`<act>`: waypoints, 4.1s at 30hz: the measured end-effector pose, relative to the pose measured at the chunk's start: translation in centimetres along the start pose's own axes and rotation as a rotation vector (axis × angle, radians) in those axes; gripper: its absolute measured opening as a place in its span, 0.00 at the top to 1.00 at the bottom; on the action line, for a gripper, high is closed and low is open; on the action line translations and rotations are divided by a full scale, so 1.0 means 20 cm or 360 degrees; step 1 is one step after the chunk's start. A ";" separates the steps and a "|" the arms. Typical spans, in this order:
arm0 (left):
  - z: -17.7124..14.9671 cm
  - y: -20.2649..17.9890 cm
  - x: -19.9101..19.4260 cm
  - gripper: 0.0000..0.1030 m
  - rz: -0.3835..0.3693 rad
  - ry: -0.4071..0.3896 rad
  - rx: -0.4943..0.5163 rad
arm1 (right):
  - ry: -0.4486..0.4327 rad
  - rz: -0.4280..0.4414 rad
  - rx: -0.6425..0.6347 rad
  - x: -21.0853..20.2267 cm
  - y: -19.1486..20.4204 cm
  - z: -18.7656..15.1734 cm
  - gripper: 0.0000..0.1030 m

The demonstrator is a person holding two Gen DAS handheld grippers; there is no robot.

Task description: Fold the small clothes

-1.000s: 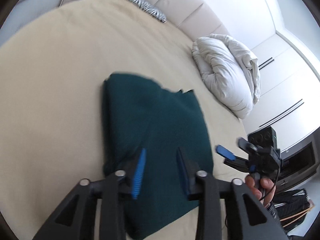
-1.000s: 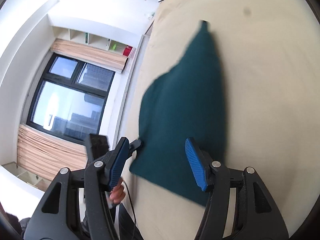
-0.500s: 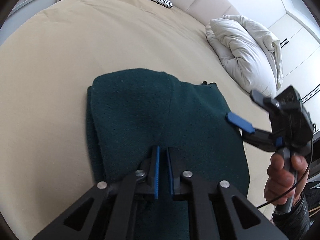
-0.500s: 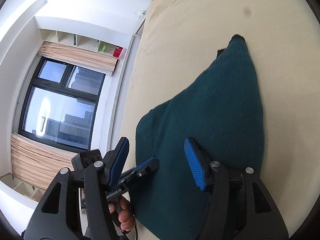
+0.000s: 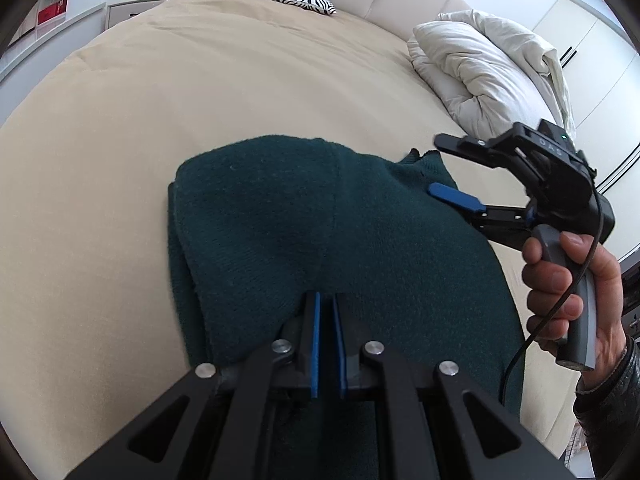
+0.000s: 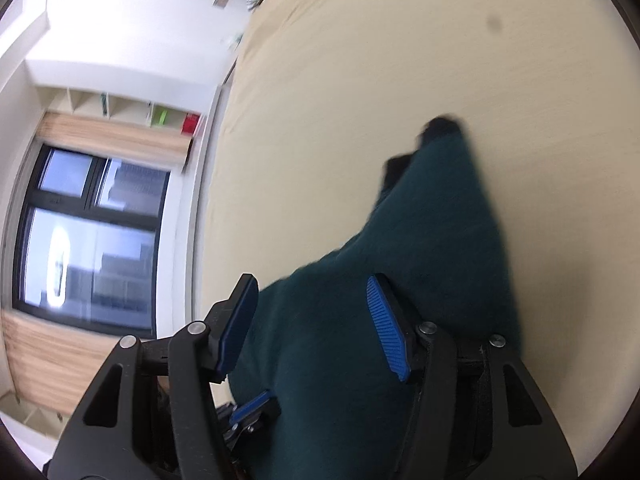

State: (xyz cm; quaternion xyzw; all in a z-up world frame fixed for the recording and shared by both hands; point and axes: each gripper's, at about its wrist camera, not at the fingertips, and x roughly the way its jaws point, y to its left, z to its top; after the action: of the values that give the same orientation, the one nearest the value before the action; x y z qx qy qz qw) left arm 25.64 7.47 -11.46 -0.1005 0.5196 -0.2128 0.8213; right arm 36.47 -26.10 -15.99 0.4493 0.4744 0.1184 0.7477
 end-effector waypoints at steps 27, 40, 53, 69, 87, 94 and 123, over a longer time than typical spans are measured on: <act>-0.06 0.14 -0.38 0.29 -0.0185 -0.0205 -0.0248 | -0.0066 0.0143 -0.0266 -0.65 -0.11 -0.64 0.27; -0.08 0.34 -0.15 0.30 -0.0372 0.0136 -0.0561 | 0.0232 0.0066 -0.0143 -0.32 -0.16 -0.63 0.27; -0.06 0.28 -0.09 0.74 -0.0329 0.0194 -0.0485 | 0.0223 -0.0119 -0.0239 -0.34 -0.12 -0.71 0.48; -0.46 -0.13 -0.45 0.76 -0.0409 0.0153 -0.0200 | -0.0014 -0.0097 -0.0560 -0.92 0.14 -1.24 0.60; -0.77 -0.09 -0.29 0.72 -0.0463 0.0252 -0.0313 | -0.0066 -0.0035 -0.0121 -1.17 -0.45 -1.76 0.60; -0.79 -0.10 -0.36 0.66 -0.0419 0.0182 -0.0290 | -0.0067 -0.0065 -0.0146 -1.23 -0.48 -1.71 0.54; -0.96 -0.76 -1.20 0.00 0.0719 -0.0716 0.0259 | -0.1240 -0.0774 -0.0935 -2.01 0.57 -2.09 0.00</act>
State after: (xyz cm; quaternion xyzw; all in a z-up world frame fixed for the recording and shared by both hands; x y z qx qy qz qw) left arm -4.17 5.99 5.32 0.0387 0.3157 -0.0387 0.9473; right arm -15.73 -20.56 11.00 0.1095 0.1994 -0.1059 0.9680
